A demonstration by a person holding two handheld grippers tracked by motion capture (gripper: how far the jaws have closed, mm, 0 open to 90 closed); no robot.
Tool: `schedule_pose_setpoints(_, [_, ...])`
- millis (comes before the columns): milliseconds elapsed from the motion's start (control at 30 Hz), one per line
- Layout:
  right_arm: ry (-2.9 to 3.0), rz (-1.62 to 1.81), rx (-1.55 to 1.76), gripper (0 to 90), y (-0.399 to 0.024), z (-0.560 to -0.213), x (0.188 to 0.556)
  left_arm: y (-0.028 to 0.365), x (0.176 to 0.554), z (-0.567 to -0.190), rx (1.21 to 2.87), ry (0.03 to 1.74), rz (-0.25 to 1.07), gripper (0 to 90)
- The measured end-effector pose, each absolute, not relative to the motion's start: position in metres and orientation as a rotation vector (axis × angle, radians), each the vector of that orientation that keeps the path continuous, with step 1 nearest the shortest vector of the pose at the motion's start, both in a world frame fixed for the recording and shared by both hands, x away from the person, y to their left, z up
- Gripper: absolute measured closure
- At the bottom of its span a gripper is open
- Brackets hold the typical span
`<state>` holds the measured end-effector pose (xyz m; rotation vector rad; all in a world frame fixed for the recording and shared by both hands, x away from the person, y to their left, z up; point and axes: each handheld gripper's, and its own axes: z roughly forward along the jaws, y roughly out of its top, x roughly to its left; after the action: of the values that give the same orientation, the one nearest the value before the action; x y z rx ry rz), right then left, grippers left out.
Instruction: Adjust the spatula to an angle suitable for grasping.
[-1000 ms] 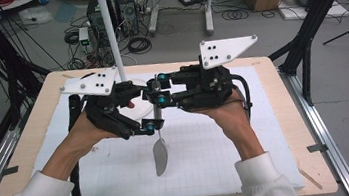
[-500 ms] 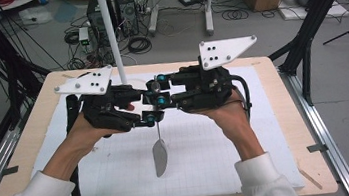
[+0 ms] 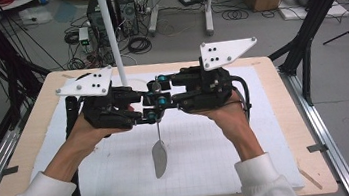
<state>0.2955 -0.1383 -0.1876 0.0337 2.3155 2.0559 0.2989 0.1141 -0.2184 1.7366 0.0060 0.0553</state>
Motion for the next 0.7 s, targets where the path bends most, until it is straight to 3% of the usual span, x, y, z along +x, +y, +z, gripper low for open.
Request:
schedule_pose_setpoints(267, [2.277,2.047,0.045,66.9,-0.139,-0.191,0.296,0.115,0.298,-0.218,1.756,0.022,0.099,68.7])
schedule_pose_setpoints(333, [2.241,2.064,0.067,55.3,-0.140,-0.191,0.296,0.116,0.298,-0.217,1.755,0.034,0.104,68.7])
schedule_pose_setpoints(433, [2.237,2.071,0.099,48.2,-0.144,-0.191,0.296,0.119,0.297,-0.216,1.743,0.054,0.111,68.7])
schedule_pose_setpoints(700, [2.172,2.015,0.272,9.6,-0.159,-0.193,0.290,0.126,0.297,-0.212,1.743,0.107,0.148,68.7])
